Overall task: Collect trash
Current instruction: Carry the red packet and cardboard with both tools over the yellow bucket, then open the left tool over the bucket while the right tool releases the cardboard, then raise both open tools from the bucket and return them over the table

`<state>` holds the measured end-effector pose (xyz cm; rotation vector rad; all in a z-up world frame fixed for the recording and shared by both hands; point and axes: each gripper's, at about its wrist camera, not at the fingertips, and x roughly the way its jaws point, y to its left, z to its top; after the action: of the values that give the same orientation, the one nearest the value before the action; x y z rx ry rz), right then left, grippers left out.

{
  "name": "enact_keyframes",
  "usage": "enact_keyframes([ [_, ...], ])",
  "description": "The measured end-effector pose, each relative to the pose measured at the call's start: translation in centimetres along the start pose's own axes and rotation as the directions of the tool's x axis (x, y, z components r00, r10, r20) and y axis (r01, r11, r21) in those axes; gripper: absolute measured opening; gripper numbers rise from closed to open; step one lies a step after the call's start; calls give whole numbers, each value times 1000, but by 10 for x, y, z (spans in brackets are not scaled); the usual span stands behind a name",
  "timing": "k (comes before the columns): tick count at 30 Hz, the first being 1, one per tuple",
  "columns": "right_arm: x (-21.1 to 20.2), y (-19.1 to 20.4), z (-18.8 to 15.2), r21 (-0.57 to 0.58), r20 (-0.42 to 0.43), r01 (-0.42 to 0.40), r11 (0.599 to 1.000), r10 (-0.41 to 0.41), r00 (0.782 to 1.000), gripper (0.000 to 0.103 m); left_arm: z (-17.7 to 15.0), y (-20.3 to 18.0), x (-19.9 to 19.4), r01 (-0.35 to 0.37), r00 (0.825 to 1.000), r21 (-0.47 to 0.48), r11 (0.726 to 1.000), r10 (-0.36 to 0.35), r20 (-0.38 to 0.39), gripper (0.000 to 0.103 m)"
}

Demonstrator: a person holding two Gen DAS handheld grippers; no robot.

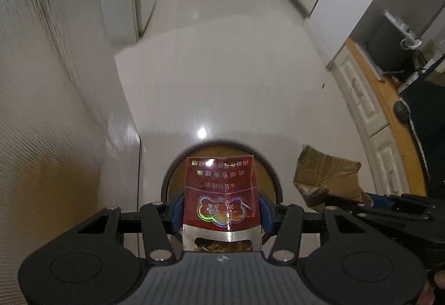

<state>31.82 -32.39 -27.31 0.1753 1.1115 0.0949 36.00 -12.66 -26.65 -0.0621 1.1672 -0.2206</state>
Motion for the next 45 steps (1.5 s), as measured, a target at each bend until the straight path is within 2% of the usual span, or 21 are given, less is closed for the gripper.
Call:
enact_keyframes([
  [8, 33, -17, 2, 38, -81, 14, 999, -11, 997, 38, 5, 1, 52, 6, 995, -25, 1000, -9, -99, 53],
  [16, 47, -25, 6, 62, -86, 6, 998, -1, 996, 38, 10, -6, 83, 35, 990, -21, 999, -37, -137, 55],
  [18, 47, -25, 8, 67, -81, 4, 998, 1, 997, 38, 9, -5, 89, 24, 988, -16, 1000, -27, -152, 75],
  [20, 52, -26, 9, 72, -82, 1, 997, 5, 997, 38, 8, -4, 94, 1, 987, -6, 1000, -2, -163, 82],
  [27, 71, -22, 12, 54, -122, -7, 998, 13, 992, 38, 5, 12, 108, -35, 976, -21, 999, 30, -218, 85],
  [32, 81, -13, 14, 43, -133, -58, 997, 63, 989, 40, 4, 25, 111, -62, 969, -23, 998, 55, -240, 90],
  [34, 83, -8, 15, 41, -126, -75, 996, 80, 989, 44, 5, 30, 111, -70, 968, -27, 997, 61, -245, 93],
  [37, 87, -3, 16, 33, -126, -60, 998, 64, 990, 72, 5, 36, 113, -80, 965, -35, 996, 68, -253, 96],
  [38, 87, -4, 15, 29, -126, -49, 998, 52, 991, 77, 5, 37, 114, -81, 964, -36, 996, 70, -257, 97],
  [40, 89, -6, 15, 31, -135, -39, 999, 43, 990, 78, 5, 38, 116, -86, 961, -36, 996, 73, -267, 98],
  [45, 93, -10, 10, 18, -168, 0, 1000, 3, 986, 87, 3, 40, 119, -88, 957, -33, 996, 75, -282, 101],
])
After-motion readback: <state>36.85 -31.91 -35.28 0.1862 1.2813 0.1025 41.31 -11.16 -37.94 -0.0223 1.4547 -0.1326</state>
